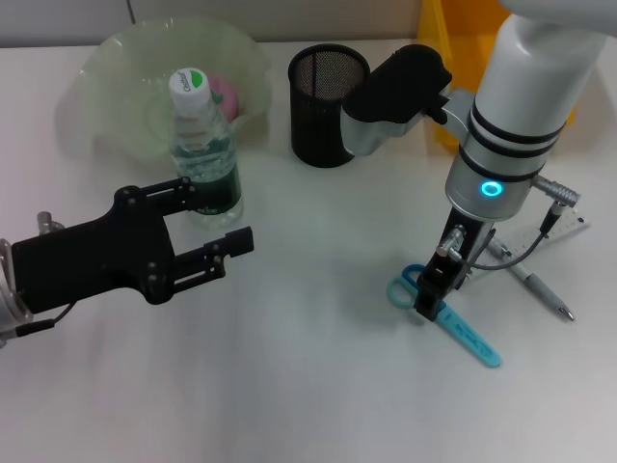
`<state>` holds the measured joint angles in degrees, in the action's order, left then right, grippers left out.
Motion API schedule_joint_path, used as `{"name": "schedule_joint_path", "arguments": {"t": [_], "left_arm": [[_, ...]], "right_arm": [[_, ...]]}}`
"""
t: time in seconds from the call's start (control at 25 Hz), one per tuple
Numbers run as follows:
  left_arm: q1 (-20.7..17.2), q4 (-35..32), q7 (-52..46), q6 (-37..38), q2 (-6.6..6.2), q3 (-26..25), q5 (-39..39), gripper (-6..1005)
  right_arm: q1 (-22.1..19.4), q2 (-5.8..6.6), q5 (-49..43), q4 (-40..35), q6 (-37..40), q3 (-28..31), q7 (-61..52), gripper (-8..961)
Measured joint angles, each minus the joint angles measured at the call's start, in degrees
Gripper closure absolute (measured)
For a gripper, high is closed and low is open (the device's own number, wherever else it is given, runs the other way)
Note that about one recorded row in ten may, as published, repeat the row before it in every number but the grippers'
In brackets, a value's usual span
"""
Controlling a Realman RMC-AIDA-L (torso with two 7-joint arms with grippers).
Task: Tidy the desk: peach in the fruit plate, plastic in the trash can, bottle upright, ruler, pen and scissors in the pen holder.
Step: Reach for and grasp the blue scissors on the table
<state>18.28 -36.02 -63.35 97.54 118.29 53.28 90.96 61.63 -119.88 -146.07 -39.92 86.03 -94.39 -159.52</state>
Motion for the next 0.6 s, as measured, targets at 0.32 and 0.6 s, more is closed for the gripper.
{"name": "schedule_joint_path", "arguments": {"t": [0.32, 0.6], "left_arm": [[0.34, 0.33, 0.09, 0.0, 0.01, -0.4, -0.06, 408], [0.61, 0.33, 0.09, 0.0, 0.01, -0.38, -0.09, 408]], "right_arm": [[-0.02, 0.0, 1.33, 0.11, 0.04, -0.77, 0.03, 410], [0.1, 0.0, 1.49, 0.08, -0.11, -3.03, -0.32, 410]]}}
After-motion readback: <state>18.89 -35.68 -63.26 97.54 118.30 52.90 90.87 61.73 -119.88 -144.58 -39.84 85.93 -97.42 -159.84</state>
